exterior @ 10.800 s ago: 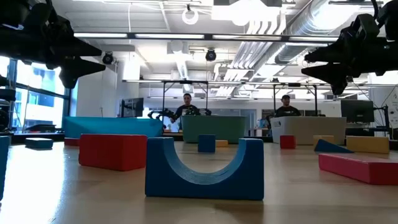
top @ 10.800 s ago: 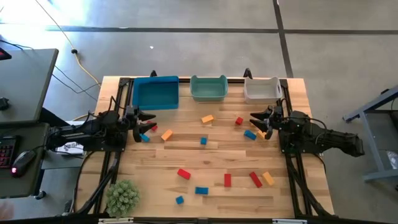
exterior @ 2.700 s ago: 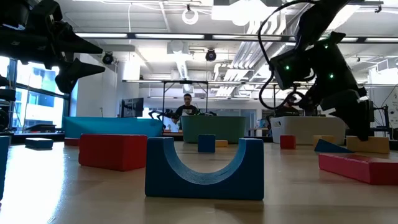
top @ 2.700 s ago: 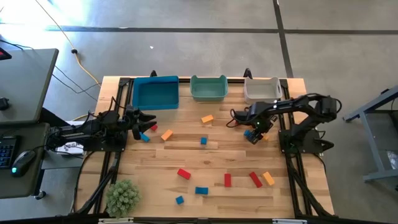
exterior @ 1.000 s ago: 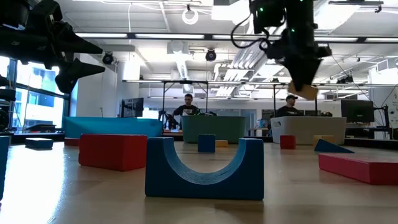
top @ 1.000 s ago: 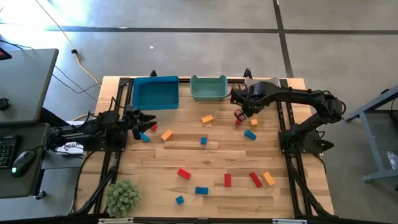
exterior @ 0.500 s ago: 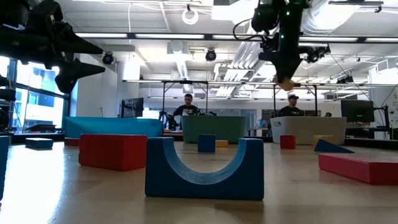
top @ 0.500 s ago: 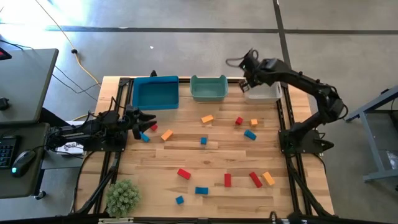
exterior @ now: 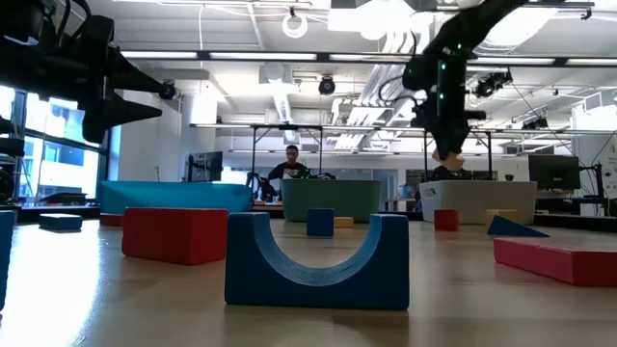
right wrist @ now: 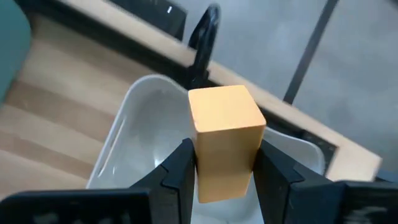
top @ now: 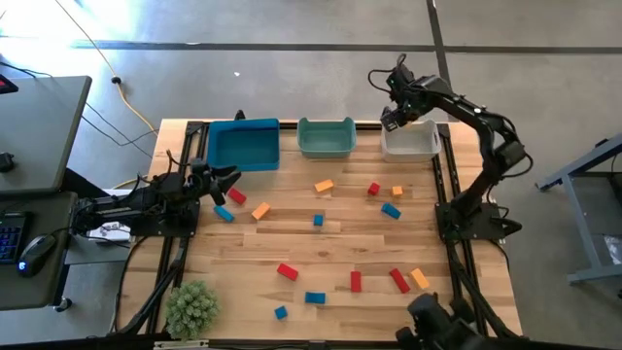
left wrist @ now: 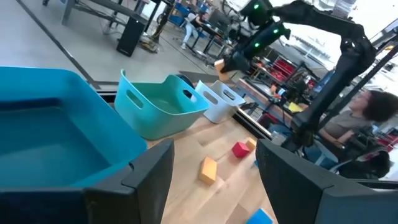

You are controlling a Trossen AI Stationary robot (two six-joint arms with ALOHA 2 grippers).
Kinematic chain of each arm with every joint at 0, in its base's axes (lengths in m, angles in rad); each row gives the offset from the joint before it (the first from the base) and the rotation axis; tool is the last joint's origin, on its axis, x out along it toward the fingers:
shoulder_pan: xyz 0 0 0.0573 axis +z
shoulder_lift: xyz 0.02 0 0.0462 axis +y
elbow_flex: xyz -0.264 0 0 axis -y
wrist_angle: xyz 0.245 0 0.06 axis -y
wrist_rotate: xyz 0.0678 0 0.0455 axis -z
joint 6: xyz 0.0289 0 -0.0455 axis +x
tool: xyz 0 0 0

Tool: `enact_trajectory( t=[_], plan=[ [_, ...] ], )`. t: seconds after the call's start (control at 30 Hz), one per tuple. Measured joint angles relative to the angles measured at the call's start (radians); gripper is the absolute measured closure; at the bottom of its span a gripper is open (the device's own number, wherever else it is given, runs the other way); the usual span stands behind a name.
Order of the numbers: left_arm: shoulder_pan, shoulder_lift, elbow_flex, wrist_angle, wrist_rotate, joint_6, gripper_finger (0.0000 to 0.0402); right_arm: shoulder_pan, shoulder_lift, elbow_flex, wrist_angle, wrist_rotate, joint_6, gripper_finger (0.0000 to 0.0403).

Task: Sort & place blocks by color
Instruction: Put the yellow block into the gray bin

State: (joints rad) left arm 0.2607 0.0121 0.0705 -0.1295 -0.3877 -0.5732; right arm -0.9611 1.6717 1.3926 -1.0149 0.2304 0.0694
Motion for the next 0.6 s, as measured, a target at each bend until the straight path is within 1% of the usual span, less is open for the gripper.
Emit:
enact_trajectory(
  t=[0.1, 0.2, 0.37, 0.6],
  plan=[
    [0.000, 0.000, 0.000, 0.000, -0.002, 0.000, 0.0186, -0.016, 0.052, -0.001, -0.011, -0.057, -0.023, 0.0299],
    [0.000, 0.000, 0.000, 0.000, -0.003, 0.000, 0.0186, -0.017, 0.092, -0.001, -0.042, -0.082, -0.026, 0.0299],
    [0.000, 0.000, 0.000, 0.000, -0.016, 0.000, 0.0186, -0.016, 0.147, -0.001, -0.110, -0.085, -0.028, 0.0299],
    [0.000, 0.000, 0.000, 0.002, -0.017, -0.029, 0.0186, -0.023, 0.213, -0.001, -0.125, -0.091, -0.044, 0.0299]
  ],
)
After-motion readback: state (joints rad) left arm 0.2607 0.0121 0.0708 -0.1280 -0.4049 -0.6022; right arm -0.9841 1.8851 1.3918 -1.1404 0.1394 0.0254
